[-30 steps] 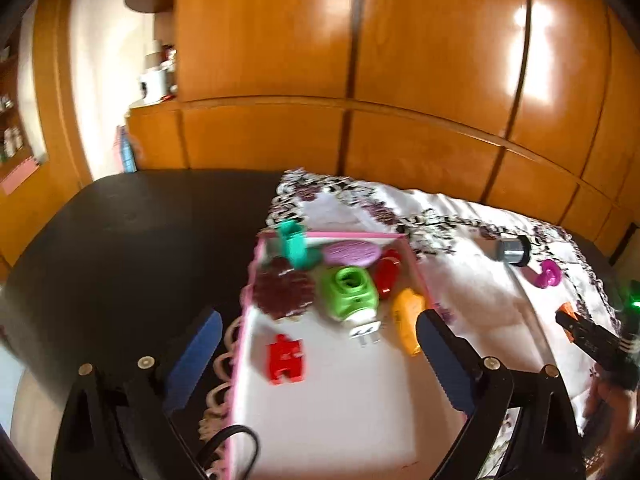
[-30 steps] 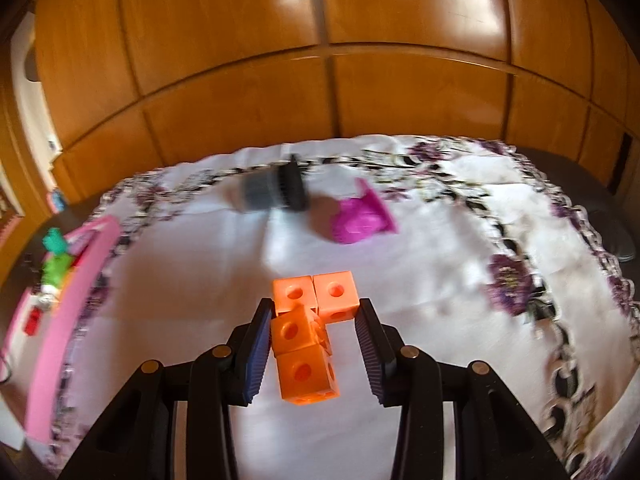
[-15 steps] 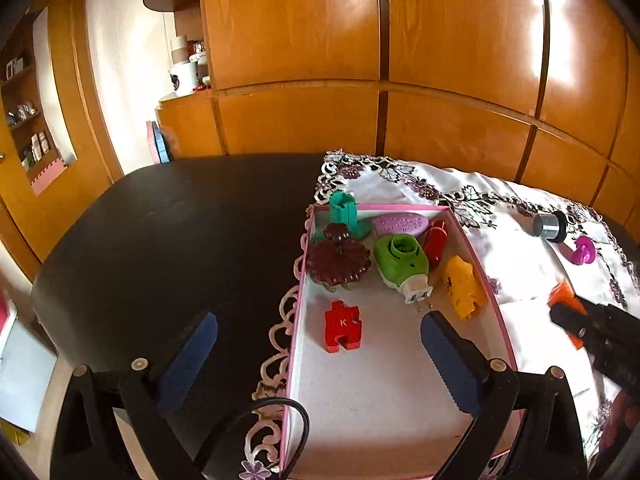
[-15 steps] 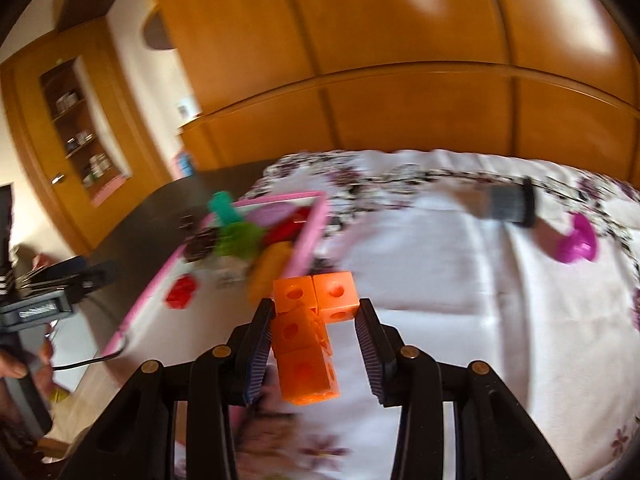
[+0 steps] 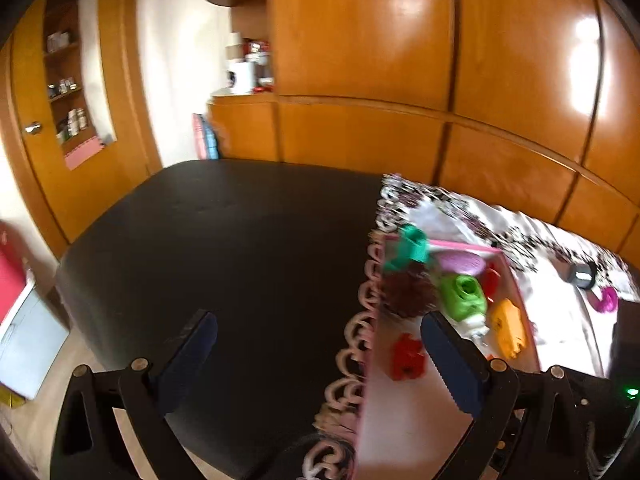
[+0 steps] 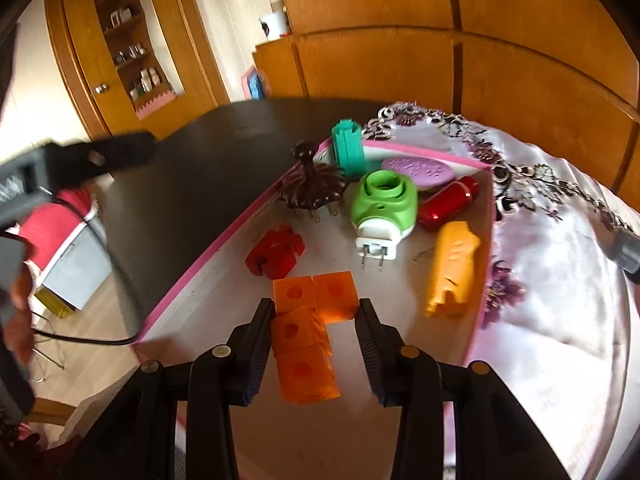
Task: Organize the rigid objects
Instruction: 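Carry the orange cubes into the pink box and open the right tool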
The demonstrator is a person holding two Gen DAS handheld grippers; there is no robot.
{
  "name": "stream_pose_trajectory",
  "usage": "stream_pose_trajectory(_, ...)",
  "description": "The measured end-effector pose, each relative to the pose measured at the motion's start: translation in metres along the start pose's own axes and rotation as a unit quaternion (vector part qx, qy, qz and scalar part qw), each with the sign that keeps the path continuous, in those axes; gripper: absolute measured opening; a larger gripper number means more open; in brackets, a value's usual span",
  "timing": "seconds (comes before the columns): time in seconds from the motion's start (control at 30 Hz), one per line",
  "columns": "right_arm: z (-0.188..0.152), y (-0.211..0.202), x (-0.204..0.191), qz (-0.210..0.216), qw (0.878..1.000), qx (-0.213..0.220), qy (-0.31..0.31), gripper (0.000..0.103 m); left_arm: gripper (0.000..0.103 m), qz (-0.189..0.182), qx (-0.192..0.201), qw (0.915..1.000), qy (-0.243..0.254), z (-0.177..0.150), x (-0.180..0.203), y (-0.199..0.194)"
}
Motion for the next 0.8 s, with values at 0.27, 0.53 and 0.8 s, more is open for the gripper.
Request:
stream_pose_trajectory(0.27, 0.006, 0.016, 0.002, -0.028, 0.999, -0.022, 0.014, 0.042, 0.103, 0.017, 0.015, 0.9994, -0.027, 0.012, -0.028, -0.002)
stream_pose_trajectory(0.53, 0.005, -0.021, 0.016, -0.004, 0.997, 0.033, 0.067, 0.043, 0.103, -0.038, -0.025, 0.9986, -0.028, -0.002, -0.001, 0.01)
stream_pose_trajectory(0.8, -0.007, -0.054, 0.046, -0.031, 0.992, 0.058, 0.109, 0.043, 0.103, -0.08, -0.067, 0.9945, -0.001, -0.015, 0.042, 0.023)
Point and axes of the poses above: each gripper's, at about its wrist camera, not at the fingertips, and y roughly the way its jaws point, x to its right, z to its top, the point moved 1 cm from there along y, roughly the way its jaws point, and after that the axes turned 7 degrees about x, right-handed, at the moved point
